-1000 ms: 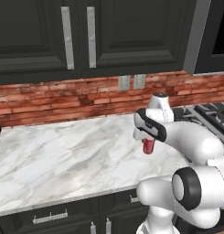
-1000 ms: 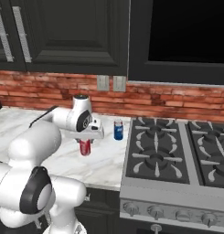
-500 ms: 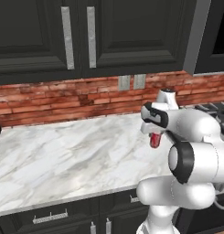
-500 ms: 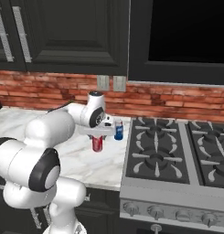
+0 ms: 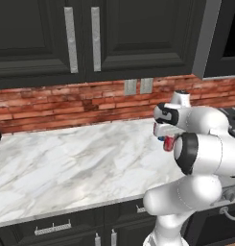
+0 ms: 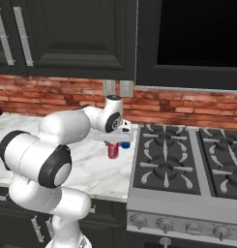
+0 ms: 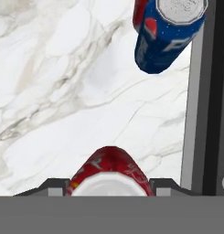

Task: Four empty soda cans are scattered around the kitchen. Gather all the cans and cluster them next to the stove for recycling.

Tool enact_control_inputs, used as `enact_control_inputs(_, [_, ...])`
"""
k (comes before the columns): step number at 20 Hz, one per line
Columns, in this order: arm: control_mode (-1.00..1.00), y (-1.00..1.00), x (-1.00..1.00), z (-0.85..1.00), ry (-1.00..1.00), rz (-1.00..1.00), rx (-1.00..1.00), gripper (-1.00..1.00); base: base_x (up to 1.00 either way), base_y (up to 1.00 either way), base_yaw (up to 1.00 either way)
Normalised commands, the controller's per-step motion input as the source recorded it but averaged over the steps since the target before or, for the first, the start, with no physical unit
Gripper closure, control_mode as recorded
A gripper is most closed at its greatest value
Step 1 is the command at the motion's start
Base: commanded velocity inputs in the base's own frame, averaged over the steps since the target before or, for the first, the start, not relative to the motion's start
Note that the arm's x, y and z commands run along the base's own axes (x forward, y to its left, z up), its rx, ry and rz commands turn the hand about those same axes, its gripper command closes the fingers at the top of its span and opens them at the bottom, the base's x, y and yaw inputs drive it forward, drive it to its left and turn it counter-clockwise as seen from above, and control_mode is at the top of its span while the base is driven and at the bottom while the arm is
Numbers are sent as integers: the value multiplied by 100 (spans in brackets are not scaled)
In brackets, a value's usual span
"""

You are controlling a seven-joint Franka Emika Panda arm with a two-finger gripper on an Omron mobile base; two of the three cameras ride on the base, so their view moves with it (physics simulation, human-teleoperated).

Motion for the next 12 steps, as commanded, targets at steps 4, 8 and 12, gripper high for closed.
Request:
enact_control_inputs(4, [-100, -25, 16, -7, 0, 0, 0, 100, 0, 0, 0])
enact_control_inputs(8, [-100, -12, 18, -11, 0, 0, 0, 100, 0, 0, 0])
enact_control_inputs(12, [-100, -5, 14, -21, 0, 0, 0, 100, 0, 0, 0])
